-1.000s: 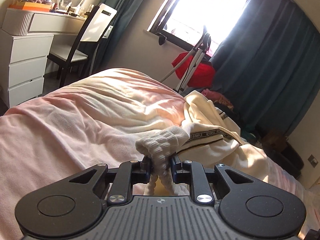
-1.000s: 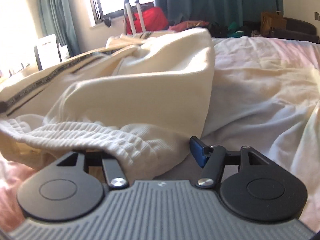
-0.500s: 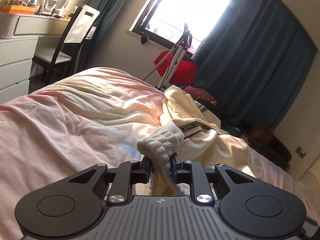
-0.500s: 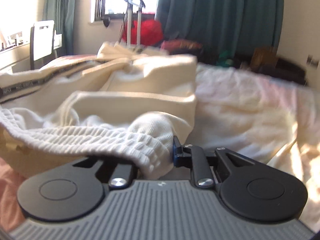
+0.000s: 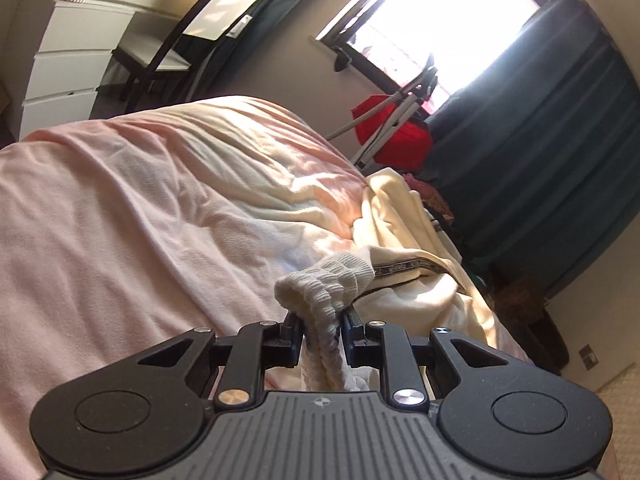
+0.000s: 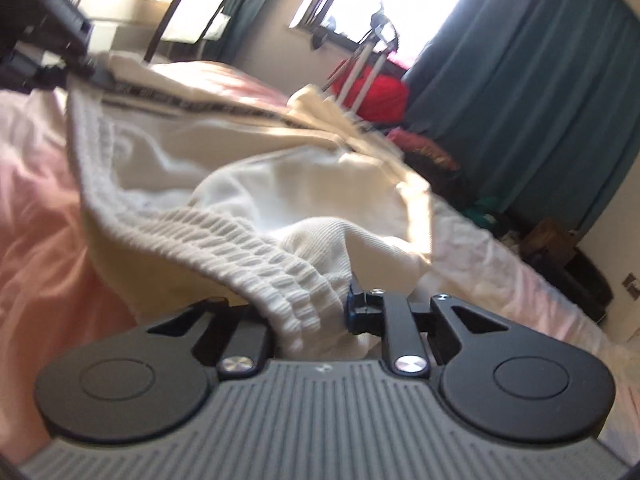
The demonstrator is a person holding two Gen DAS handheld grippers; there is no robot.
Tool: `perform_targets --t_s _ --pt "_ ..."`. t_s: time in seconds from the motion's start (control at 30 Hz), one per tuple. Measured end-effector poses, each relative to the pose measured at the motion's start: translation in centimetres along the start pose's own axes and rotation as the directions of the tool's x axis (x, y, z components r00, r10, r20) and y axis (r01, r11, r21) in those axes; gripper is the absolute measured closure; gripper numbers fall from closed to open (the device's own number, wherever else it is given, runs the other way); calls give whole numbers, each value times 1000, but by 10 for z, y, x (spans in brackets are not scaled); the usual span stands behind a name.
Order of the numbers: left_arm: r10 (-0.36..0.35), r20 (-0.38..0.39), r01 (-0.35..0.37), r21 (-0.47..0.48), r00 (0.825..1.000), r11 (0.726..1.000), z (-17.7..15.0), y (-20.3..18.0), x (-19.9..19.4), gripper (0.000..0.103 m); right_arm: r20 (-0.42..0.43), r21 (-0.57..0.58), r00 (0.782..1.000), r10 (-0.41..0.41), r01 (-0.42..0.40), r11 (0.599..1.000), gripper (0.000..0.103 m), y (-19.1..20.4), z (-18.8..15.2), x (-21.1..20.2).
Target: Fold clothes
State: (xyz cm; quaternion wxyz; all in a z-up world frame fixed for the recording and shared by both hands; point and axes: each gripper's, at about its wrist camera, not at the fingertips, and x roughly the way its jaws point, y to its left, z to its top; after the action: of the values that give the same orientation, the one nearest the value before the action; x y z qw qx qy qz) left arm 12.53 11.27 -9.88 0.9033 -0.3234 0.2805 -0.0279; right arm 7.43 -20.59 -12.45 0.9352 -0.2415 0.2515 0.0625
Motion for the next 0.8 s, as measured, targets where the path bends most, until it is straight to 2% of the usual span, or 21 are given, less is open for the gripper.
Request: perform_targets --t_s 0.1,0.13,0.17,0.2,0.23,0.3,0.37,0.4,0.43,0.5,0.53,0.63,0.7,0.77,0.8 --pt "20 -8 -20 -23 1000 1000 3 8 5 82 -9 -4 999 39 -39 999 72 2 3 -1" --pt "22 -12 -23 -32 1000 999 4 10 5 82 5 7 999 54 -54 998 62 1 6 -7" --pt "23 -15 -24 -41 1000 999 4 11 6 82 16 33 997 80 -80 996 47 -2 7 -13" --pt "25 -17 -26 -47 1000 999 4 12 6 82 26 62 994 107 -108 992 39 -6 9 -18" --pt "28 -17 -29 -48 999 998 4 12 5 82 35 105 989 147 -150 983 25 -10 7 -25" --pt "26 -8 -26 -63 1000 998 4 13 3 82 40 212 968 247 -250 945 21 -22 8 -30" --pt "20 9 -19 -84 1000 996 3 13 -1 82 86 347 939 332 -341 874 21 -37 5 -39" --pt "17 19 -16 -87 1000 996 3 12 -3 82 121 414 931 344 -362 835 21 -46 3 -44" --pt "19 23 -17 -81 1000 997 3 9 -5 82 152 484 928 341 -371 793 21 -55 0 -48" --pt "25 30 -23 -67 999 997 2 4 -7 82 181 624 939 294 -341 703 21 -75 -11 -47" --pt "28 33 -26 -60 999 998 1 2 -8 82 166 685 950 265 -304 661 21 -84 -17 -43" --pt "33 38 -31 -52 999 998 2 0 -8 82 66 802 972 224 -185 568 21 -99 -38 -18" --pt "37 37 -34 -62 999 997 3 2 -5 81 25 860 965 261 -154 487 20 -104 -51 0" --pt "41 37 -39 -73 998 997 4 6 -3 82 21 893 945 326 -164 418 20 -100 -61 17" --pt "46 38 -43 -76 998 996 4 7 -2 81 16 891 936 351 -173 421 20 -95 -60 23"
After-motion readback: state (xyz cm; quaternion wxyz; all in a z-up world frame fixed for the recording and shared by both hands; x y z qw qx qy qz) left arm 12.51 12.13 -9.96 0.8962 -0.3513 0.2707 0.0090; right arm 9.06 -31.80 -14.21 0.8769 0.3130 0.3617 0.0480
